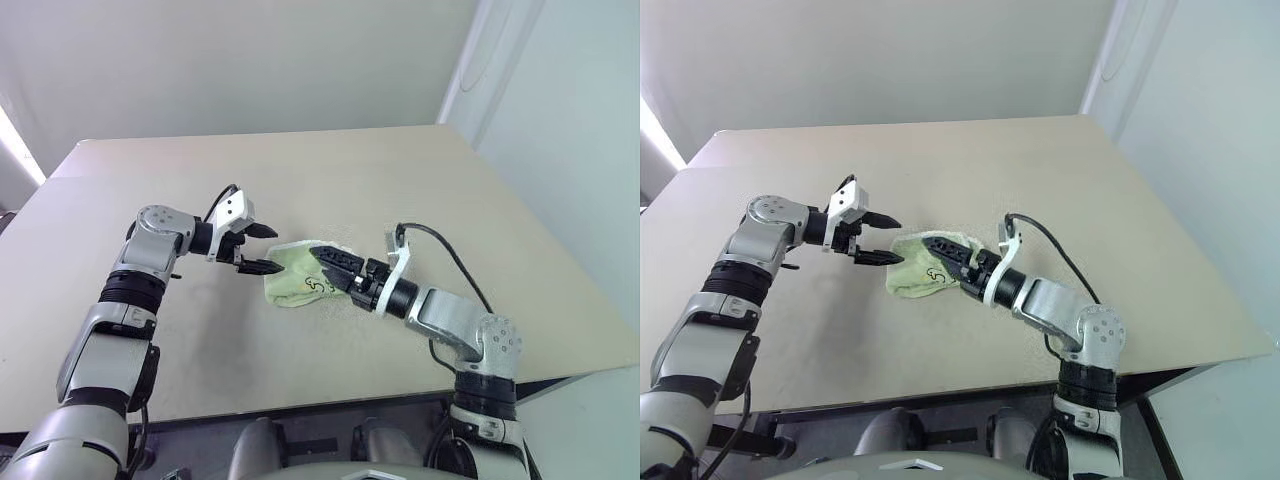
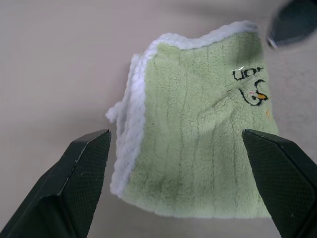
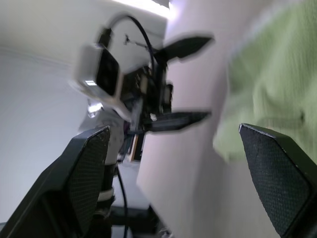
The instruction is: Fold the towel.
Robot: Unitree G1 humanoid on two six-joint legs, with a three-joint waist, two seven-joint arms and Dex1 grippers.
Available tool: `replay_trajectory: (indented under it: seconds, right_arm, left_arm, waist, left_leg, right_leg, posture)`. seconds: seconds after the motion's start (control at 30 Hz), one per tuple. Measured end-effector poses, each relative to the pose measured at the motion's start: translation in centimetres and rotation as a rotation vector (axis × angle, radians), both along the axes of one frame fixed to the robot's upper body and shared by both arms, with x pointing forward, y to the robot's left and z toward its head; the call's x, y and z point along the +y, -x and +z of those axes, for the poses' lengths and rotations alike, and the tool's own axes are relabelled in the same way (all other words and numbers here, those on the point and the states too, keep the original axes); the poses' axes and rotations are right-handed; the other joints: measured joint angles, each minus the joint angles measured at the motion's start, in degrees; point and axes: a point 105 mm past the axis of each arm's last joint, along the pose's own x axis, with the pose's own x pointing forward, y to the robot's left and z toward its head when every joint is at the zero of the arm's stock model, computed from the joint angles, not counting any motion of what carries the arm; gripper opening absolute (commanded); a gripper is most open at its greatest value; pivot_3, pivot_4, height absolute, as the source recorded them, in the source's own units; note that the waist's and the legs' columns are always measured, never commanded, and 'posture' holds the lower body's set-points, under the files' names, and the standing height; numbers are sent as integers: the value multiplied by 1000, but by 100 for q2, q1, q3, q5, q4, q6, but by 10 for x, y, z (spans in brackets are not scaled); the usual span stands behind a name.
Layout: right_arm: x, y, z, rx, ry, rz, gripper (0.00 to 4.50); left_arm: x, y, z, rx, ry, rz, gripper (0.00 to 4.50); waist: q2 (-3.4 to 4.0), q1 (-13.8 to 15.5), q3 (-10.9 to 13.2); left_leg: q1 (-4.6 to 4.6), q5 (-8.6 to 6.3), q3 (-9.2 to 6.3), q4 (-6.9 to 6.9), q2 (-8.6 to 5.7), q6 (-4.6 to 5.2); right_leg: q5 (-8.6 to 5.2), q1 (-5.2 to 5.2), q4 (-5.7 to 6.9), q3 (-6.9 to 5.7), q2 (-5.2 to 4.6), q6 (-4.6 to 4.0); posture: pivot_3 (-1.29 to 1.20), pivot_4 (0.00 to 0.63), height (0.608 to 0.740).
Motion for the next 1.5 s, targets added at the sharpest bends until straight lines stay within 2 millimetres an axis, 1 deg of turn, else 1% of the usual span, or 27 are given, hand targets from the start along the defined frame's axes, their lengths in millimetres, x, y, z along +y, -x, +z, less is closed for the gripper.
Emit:
replay_trajectory:
  seconds: [0.13,0.23,0.33,0.43,0.6,0.77,0.93,1.13,1.5]
  right_arm:
    - [11,9,-7,105,-15,26,4362]
    - [17,15,-22,196,5,16,4362]
    - [18,16,-39,304,52,-28,4362]
    - [12,11,-52,390,83,-80,4362]
    - [8,-4,-52,424,78,-156,4362]
    - [-3,-22,-50,434,67,-255,4362]
    - [-1,-36,-49,441,50,-317,4362]
    - [-3,-52,-47,441,34,-408,4362]
    - [0,-70,-48,405,58,-451,4362]
  left_arm:
    - [-4,-1,-3,-16,-5,-10,4466]
    - [-5,0,-5,-13,-9,-15,4466]
    - [-5,0,-7,-13,-15,-15,4466]
    - [-5,0,-7,-20,-23,-19,4466]
    - [-7,0,-8,-19,-21,-24,4466]
    - [-7,0,-9,-20,-24,-25,4466]
    - [-10,0,-10,-17,-21,-31,4466]
    - [-10,0,-10,-16,-22,-30,4466]
    - [-10,0,-12,-18,-33,-25,4466]
  waist:
    - [0,-2,0]
    - [0,3,0]
    - [0,3,0]
    - [0,7,0]
    - [0,9,0]
    - [1,14,1]
    - [2,10,1]
    - [3,8,2]
    - [6,10,4]
  left_leg:
    - [1,0,-1,0,0,0]
    - [0,0,-2,-3,0,1]
    - [0,0,-1,-3,0,1]
    - [0,0,-1,-3,0,1]
    - [4,6,-2,-3,0,10]
    - [4,10,0,-3,0,18]
    - [3,11,-1,-3,1,19]
    - [0,12,2,-4,1,20]
    - [4,15,0,-4,2,26]
  right_leg:
    - [0,1,-1,0,1,0]
    - [1,1,-5,1,3,2]
    - [3,2,-8,1,2,5]
    - [6,5,-14,1,2,5]
    - [20,10,-20,1,3,8]
    - [45,4,-48,1,0,19]
    - [49,4,-51,1,2,17]
    - [50,6,-51,2,2,18]
    - [70,-5,-51,0,0,15]
  posture:
    - [0,0,683]
    - [0,0,683]
    - [0,0,683]
    - [0,0,683]
    - [0,0,683]
    - [0,0,683]
    - [0,0,683]
    - [0,0,683]
    - [0,0,683]
